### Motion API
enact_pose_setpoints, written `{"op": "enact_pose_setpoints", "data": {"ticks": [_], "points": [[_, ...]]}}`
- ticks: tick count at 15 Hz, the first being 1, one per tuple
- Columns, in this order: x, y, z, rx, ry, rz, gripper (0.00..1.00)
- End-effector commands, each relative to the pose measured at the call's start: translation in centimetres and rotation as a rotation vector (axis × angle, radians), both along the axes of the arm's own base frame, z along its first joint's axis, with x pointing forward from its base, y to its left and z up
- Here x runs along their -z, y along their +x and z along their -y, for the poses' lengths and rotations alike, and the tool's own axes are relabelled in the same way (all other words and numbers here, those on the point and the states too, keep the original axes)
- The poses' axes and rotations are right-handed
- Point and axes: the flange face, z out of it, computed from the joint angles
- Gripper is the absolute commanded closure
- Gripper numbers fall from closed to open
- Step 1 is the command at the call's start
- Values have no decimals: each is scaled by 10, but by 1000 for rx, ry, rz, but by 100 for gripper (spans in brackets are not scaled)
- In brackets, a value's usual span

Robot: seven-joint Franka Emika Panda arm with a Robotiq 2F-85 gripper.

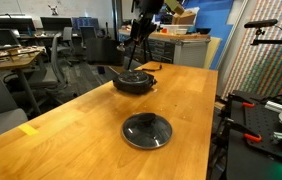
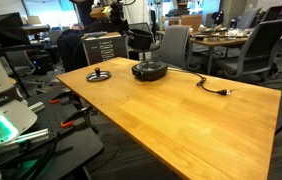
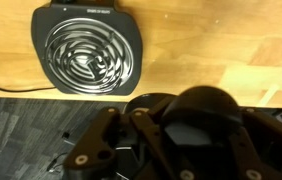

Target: Put the pot on the stove, cover it with the lid then turn the stove on

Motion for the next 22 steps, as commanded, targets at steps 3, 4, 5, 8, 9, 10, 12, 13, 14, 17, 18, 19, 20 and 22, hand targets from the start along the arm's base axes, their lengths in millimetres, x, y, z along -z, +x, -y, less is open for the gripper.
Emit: {"op": "enact_pose_setpoints", "data": {"ticks": [3, 4, 5, 8, 9, 10, 12, 13, 14, 17, 18, 19, 20, 22], "points": [[-15, -3, 63, 25, -145, 188, 97], [-20, -3, 75, 24, -190, 205, 97], [-24, -5, 83, 24, -239, 212, 97], [-23, -12, 99, 52, -316, 238, 97], [-18, -14, 101, 60, -315, 225, 97], [-12, -17, 102, 60, -315, 204, 97], [9, -20, 100, 55, -298, 141, 96], [18, -23, 100, 56, -297, 119, 97], [28, -25, 101, 59, -289, 91, 97], [46, -27, 105, 88, -258, 43, 96], [50, -28, 105, 92, -244, 31, 96], [54, -28, 105, 96, -231, 18, 97], [56, -29, 104, 98, -219, 9, 96], [59, -34, 100, 97, -176, -19, 97]]}}
